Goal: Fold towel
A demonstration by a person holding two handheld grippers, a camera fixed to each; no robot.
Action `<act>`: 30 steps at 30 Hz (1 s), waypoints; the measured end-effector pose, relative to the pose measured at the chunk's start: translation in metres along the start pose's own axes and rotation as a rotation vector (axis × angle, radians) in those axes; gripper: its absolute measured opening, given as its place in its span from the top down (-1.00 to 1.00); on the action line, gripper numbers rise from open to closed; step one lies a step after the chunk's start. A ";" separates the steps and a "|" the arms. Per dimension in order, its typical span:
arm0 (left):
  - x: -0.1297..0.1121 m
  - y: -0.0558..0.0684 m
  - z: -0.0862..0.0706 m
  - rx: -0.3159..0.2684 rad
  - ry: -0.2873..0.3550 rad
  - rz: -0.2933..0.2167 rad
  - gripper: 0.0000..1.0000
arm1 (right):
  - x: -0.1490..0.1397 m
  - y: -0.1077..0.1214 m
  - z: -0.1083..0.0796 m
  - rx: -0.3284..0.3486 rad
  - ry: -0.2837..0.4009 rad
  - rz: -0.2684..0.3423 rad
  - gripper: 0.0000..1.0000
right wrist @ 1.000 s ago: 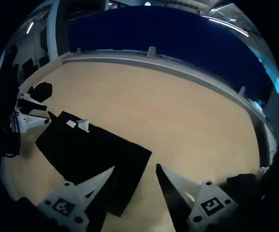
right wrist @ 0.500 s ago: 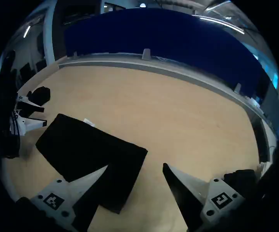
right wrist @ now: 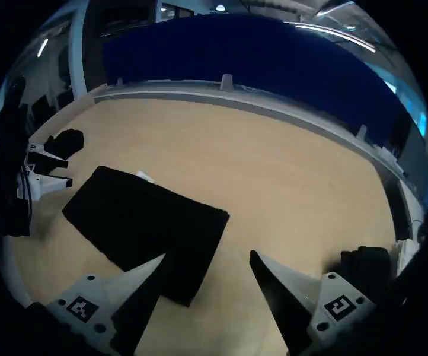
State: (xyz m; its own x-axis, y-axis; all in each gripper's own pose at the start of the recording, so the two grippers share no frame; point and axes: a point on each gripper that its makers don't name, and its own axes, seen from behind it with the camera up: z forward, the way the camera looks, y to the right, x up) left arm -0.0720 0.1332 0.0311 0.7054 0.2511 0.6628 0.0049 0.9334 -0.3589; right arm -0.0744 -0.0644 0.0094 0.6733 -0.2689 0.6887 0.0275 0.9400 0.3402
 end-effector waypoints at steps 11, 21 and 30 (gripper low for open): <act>-0.022 0.006 -0.026 0.004 0.000 -0.015 -0.81 | -0.016 -0.003 -0.026 -0.008 0.013 0.042 -0.99; -0.030 0.004 -0.034 0.022 0.007 -0.028 -0.81 | -0.023 -0.006 -0.032 0.014 0.011 0.014 -0.99; -0.042 -0.005 -0.059 0.068 0.023 -0.055 -0.81 | -0.029 -0.018 -0.032 0.087 -0.006 -0.092 -0.99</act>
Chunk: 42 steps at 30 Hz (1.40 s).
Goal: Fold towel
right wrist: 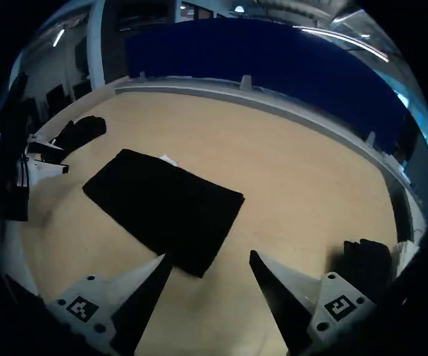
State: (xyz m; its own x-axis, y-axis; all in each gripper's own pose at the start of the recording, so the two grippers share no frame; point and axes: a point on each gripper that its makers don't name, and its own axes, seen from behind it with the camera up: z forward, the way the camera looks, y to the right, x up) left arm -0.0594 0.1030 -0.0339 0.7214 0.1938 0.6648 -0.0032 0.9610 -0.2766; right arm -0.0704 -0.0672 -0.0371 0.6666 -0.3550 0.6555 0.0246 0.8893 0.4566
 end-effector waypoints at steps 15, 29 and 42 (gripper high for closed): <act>-0.032 -0.014 -0.041 0.057 0.008 -0.068 -0.82 | -0.007 -0.009 0.008 0.079 -0.046 -0.137 -0.99; -0.040 -0.018 -0.065 0.081 0.017 -0.091 -0.81 | -0.030 -0.016 0.027 0.113 -0.098 -0.166 -0.63; -0.050 -0.018 -0.081 0.089 0.018 -0.115 -0.81 | -0.041 -0.022 0.033 0.143 -0.127 -0.166 0.06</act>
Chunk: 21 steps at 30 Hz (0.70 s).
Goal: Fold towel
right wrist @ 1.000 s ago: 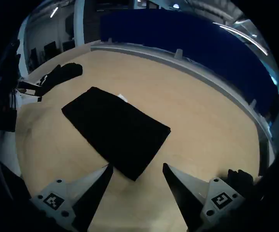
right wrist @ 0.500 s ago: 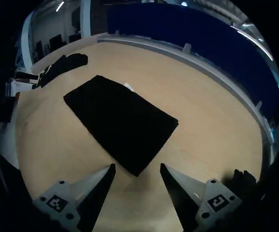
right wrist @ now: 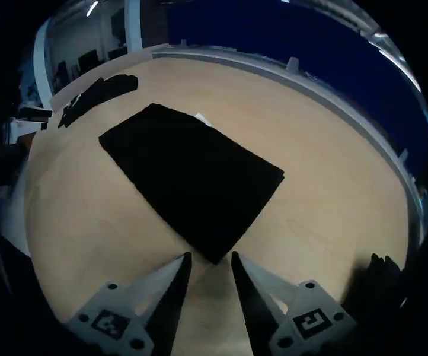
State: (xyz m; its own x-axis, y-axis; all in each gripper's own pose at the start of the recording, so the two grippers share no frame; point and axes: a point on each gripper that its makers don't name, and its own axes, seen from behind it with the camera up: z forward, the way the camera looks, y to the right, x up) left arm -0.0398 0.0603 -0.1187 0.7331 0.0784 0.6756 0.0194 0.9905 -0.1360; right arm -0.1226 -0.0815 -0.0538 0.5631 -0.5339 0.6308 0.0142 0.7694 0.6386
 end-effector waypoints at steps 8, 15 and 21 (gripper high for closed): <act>-0.003 0.002 -0.003 0.000 -0.001 -0.005 -0.81 | -0.002 0.003 0.001 -0.005 -0.013 -0.008 0.60; -0.001 0.000 -0.006 0.004 0.001 -0.007 -0.81 | 0.001 0.003 0.001 -0.001 -0.010 -0.013 0.88; 0.001 -0.002 -0.010 0.005 0.007 -0.009 -0.81 | 0.007 0.005 -0.003 -0.013 -0.004 -0.036 0.90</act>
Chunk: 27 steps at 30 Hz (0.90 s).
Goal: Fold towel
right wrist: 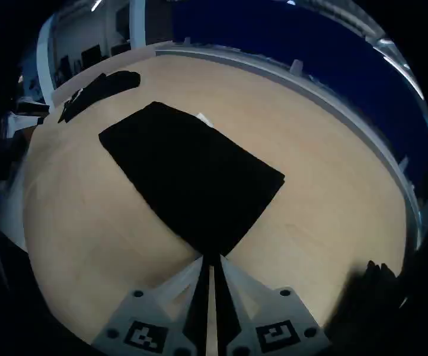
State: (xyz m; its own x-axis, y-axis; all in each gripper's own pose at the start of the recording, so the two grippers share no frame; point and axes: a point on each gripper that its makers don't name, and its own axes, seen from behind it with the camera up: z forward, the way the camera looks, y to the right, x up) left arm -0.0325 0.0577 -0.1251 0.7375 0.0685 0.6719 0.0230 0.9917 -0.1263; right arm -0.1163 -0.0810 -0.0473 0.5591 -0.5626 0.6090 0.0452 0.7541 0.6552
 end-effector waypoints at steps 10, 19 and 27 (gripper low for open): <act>0.001 -0.003 -0.006 0.004 0.013 0.000 -0.81 | 0.043 0.001 -0.018 -0.008 0.048 -0.047 0.91; 0.003 -0.009 -0.015 0.015 0.028 -0.022 -0.82 | 0.105 -0.002 -0.036 -0.016 0.102 -0.142 0.91; 0.002 -0.011 -0.024 0.018 0.038 -0.038 -0.81 | 0.134 -0.010 -0.044 -0.011 0.117 -0.200 0.91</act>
State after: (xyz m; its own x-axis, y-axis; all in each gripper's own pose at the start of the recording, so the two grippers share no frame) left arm -0.0151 0.0441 -0.1394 0.7614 0.0268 0.6477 0.0397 0.9953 -0.0878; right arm -0.0054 -0.1491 0.0082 0.6300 -0.6587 0.4113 0.1734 0.6356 0.7523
